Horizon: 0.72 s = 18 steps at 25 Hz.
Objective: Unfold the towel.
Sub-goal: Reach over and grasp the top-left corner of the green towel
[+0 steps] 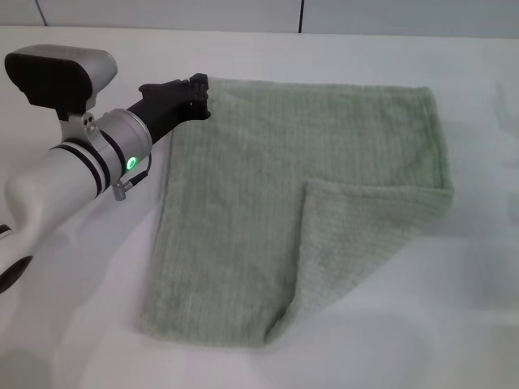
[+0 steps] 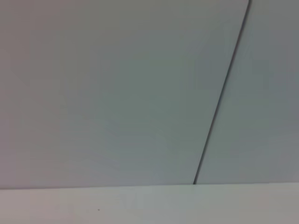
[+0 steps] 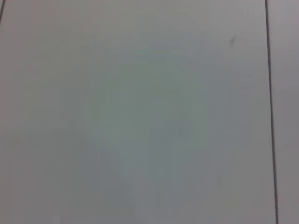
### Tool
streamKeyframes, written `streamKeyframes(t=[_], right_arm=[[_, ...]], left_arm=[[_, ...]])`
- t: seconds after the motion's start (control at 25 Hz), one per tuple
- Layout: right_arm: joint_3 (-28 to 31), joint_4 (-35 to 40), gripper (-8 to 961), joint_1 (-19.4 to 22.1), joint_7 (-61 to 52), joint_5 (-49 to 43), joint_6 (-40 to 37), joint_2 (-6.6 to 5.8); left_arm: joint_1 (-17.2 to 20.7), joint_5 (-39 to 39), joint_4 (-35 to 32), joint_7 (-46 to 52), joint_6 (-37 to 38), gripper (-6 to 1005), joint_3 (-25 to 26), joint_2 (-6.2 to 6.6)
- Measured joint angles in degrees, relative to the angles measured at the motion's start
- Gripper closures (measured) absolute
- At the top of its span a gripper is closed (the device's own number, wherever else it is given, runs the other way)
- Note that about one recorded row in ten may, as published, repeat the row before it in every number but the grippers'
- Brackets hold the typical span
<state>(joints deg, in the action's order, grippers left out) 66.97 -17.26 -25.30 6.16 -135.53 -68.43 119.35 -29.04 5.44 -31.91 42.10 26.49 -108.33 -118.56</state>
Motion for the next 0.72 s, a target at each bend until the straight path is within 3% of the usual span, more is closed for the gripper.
streamKeyframes(t=[0.72], right_arm=[[0.9,1.0,187,-4.1,0.0,0.5,0.4,-0.26]], left_arm=[[0.1,0.1,-2.3,-0.6,1.1,998,0.5,0.0]])
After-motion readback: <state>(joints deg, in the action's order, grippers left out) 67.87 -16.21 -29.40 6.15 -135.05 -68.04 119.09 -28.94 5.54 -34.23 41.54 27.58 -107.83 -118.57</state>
